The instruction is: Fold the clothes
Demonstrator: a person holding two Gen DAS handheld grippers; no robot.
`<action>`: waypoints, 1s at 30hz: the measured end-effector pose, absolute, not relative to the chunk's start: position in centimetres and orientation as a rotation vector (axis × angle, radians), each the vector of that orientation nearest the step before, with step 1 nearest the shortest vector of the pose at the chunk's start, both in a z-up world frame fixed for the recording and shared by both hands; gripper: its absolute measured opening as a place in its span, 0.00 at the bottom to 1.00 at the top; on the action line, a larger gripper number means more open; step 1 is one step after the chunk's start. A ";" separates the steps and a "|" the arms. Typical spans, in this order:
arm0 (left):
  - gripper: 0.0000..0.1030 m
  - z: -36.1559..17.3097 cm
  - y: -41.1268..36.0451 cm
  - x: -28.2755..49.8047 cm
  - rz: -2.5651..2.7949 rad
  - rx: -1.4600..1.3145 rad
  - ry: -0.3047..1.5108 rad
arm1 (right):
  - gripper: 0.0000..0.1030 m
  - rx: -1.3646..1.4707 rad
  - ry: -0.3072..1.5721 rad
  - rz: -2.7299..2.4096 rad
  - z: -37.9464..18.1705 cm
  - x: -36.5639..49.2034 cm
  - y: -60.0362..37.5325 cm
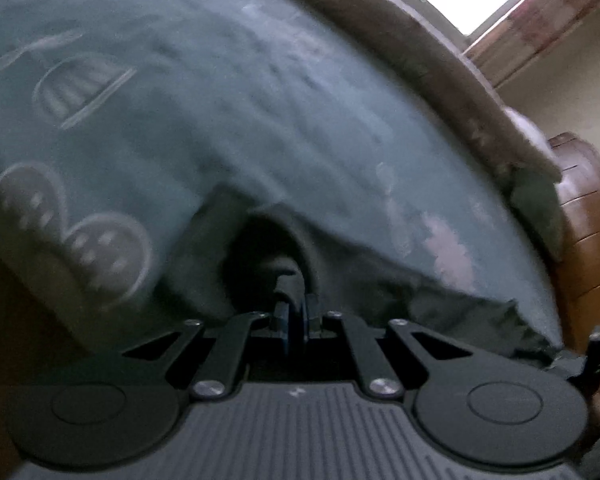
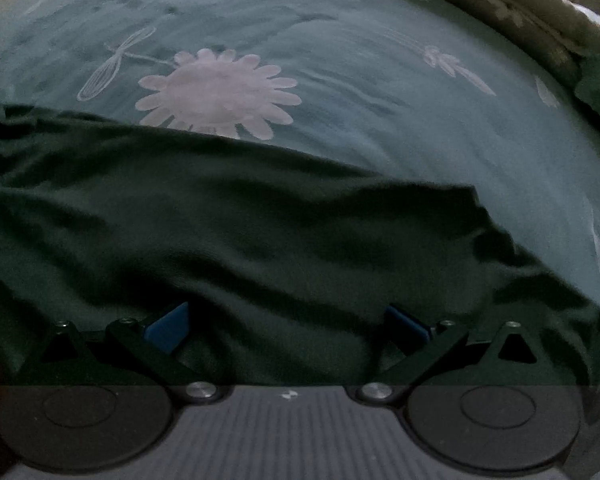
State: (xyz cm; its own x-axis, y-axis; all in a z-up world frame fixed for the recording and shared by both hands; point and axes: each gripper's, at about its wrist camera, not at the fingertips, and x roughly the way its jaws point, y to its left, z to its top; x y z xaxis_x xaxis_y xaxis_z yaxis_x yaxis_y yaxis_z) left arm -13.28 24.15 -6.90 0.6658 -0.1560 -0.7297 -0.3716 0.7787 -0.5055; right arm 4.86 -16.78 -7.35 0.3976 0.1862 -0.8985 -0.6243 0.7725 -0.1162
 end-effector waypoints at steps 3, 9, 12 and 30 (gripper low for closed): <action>0.10 -6.8 24.6 -13.8 0.157 -0.688 0.857 | 1.00 -0.510 1.040 0.551 -7.3 4.9 -16.5; 0.37 -4.2 25.4 -13.2 0.194 -0.585 0.770 | 1.00 -0.528 1.025 0.555 -7.3 4.7 -16.4; 0.37 -4.2 26.0 -11.7 0.176 -0.545 0.755 | 1.00 -0.505 1.031 0.556 -7.4 4.8 -16.6; 0.37 -7.0 21.0 -6.1 0.021 -0.146 0.836 | 1.00 -0.424 1.043 0.552 -7.8 5.1 -17.6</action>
